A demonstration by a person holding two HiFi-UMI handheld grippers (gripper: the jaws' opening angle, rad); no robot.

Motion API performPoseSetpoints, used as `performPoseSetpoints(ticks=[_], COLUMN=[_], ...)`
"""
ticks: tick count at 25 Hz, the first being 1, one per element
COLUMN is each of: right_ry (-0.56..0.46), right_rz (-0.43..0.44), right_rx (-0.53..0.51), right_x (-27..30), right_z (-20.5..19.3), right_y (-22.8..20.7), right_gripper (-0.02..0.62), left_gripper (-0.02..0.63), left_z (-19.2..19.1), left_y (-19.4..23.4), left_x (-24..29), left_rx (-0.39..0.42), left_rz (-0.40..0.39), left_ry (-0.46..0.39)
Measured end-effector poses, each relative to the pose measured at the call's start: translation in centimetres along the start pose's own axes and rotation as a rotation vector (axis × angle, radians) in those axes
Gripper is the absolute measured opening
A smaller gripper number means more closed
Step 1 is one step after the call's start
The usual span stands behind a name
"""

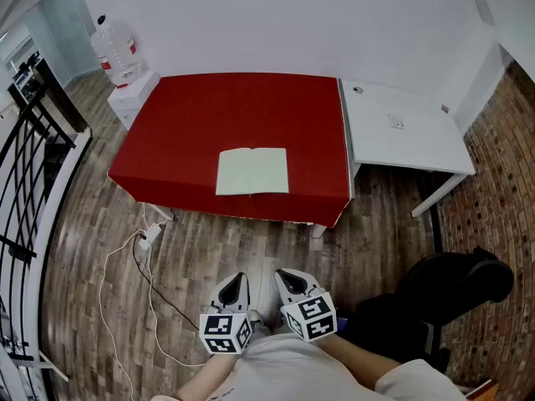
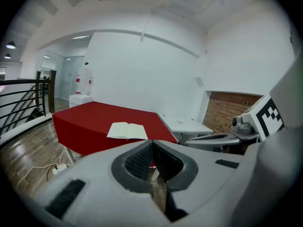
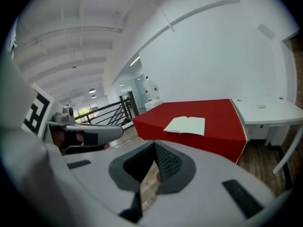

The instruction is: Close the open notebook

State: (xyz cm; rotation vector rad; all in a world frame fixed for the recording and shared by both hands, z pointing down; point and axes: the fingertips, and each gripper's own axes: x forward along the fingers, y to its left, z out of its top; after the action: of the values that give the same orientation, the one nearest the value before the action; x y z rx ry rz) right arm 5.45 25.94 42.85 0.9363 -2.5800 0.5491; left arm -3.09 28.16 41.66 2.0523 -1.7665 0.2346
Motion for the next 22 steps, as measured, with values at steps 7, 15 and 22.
performPoseSetpoints(ticks=[7,15,22], right_ry=[0.020,0.026,0.018], right_rz=[0.018,0.008,-0.031], right_rx=[-0.007,-0.010,0.008], right_x=[0.2,4.4,11.3], right_z=[-0.5,0.9,4.7], right_y=[-1.5,-2.9,-5.0], right_gripper=[0.005,0.006,0.006], left_gripper=[0.006,0.006,0.006], left_z=[-0.6,0.4,4.1], left_y=[0.1,2.8,8.4], left_x=[1.0,4.9,10.3], left_rx=[-0.045,-0.050,-0.044], left_rz=[0.048,0.028,0.004], left_ry=[-0.002,0.008,0.000])
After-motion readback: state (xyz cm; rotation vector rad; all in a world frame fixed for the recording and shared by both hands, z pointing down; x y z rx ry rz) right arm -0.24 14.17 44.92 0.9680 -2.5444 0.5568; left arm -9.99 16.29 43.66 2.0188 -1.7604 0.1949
